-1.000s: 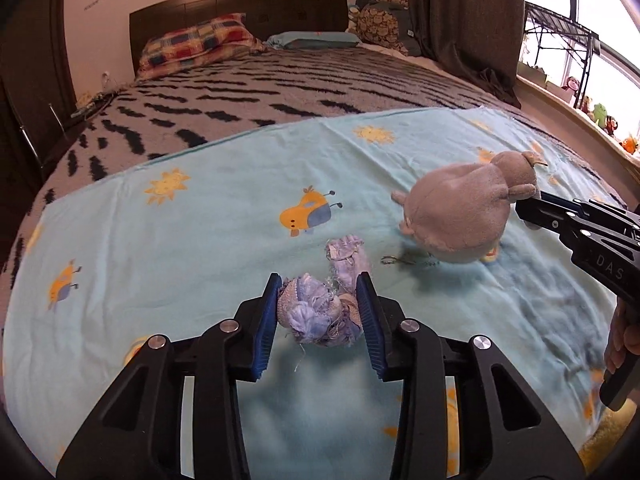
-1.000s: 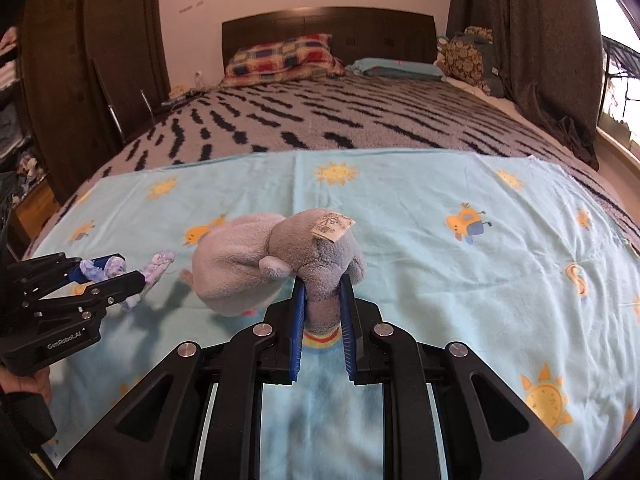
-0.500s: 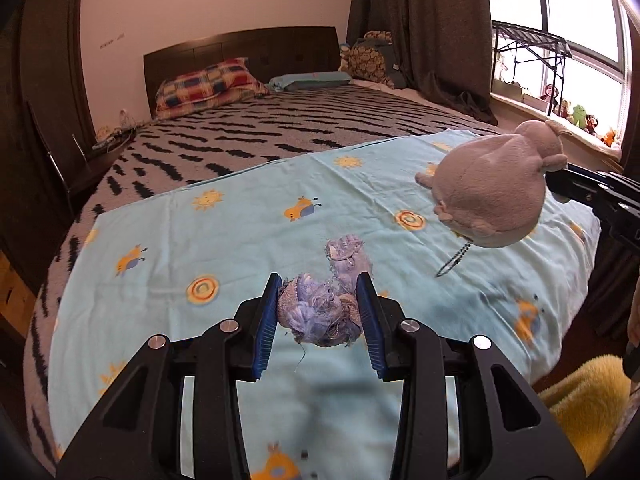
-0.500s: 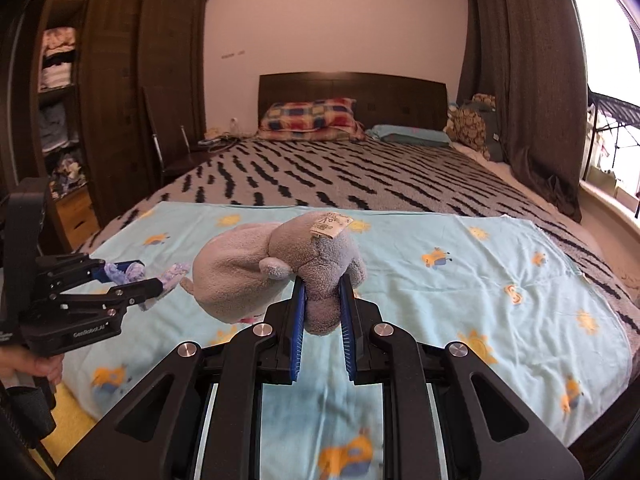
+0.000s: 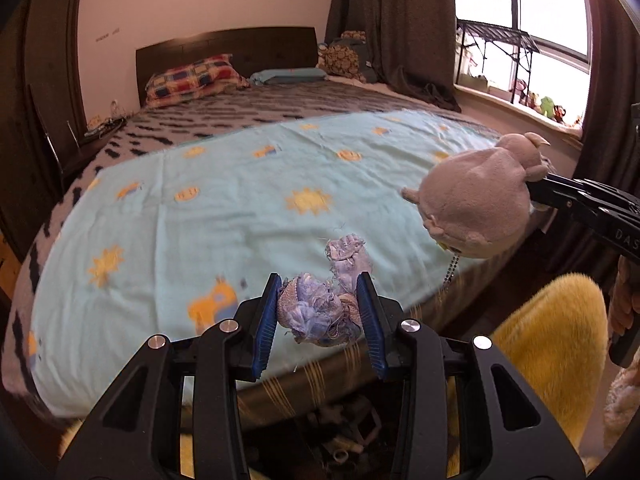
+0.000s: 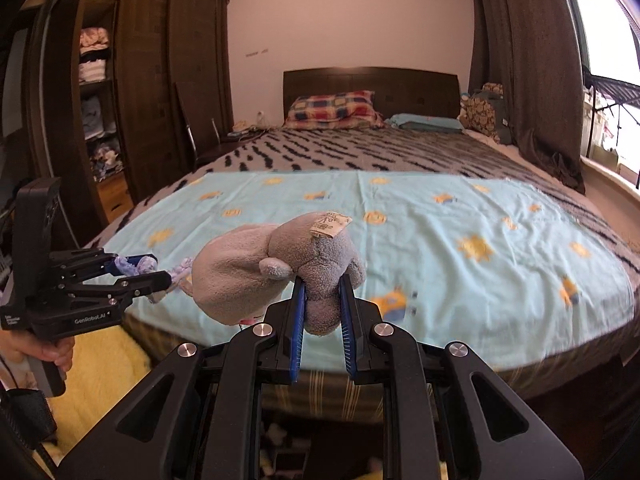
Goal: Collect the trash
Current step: 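Lower yarn bundle and grey plush into the bin and open both tools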
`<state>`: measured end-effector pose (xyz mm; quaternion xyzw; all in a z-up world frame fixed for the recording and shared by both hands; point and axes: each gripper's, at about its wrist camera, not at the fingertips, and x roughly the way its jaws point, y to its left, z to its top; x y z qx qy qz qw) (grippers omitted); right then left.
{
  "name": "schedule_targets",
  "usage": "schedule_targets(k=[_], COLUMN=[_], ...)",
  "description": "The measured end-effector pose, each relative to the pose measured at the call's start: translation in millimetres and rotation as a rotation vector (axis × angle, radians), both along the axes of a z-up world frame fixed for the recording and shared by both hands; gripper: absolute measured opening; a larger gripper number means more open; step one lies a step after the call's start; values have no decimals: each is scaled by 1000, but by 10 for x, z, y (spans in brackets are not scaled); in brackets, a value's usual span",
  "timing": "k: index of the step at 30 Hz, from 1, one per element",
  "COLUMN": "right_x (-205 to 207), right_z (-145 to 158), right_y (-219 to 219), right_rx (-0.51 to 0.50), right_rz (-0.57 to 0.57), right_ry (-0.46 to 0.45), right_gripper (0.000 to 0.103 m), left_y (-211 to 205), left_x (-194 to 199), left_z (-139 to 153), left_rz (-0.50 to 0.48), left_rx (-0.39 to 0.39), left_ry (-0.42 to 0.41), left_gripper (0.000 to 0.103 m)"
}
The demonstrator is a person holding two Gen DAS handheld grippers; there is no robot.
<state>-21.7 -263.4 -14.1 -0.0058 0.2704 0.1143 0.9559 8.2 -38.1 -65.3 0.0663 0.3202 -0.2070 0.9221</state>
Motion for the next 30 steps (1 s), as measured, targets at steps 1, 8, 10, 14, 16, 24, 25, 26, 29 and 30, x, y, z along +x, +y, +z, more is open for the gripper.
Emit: schedule_targets(k=[1,8,10,14,16,24,25,26,29,30], right_x=[-38,-137,-153,-155,-127,113,142,158,177,183], right_z=[-80,-717,-903,-1258,-1429,-1955,-2017,-2075,-2191,-2209], right_y=[6,109,157,297,385,646,660,659,705,716], right_rx=[-2,-2,-1,-27,-41,-34,-33,-33,-26,-26], right_rz=[-2,-2,4,17,26,14,6,0,2,4], right_ry=[20,203,259,361,416,615,634,650,679,682], right_gripper=[18,18,18,18,18,18,18,18,18,18], left_y=[15,161,215,230,219,117,112,107,82,58], left_x=[-34,-225,-218,-240,-215,-59,-40,-13,69,88], left_z=[-63,-661,-843,-1205,-1349,-1903,-1955,-2012,-2124,-2149], left_rz=[-2,23,29,28,29,11,13,15,24,23], left_rx=[1,22,26,39,36,45,46,47,57,62], left_ry=[15,166,221,323,367,534,550,567,594,600], left_gripper=[37,37,37,37,37,37,37,37,37,37])
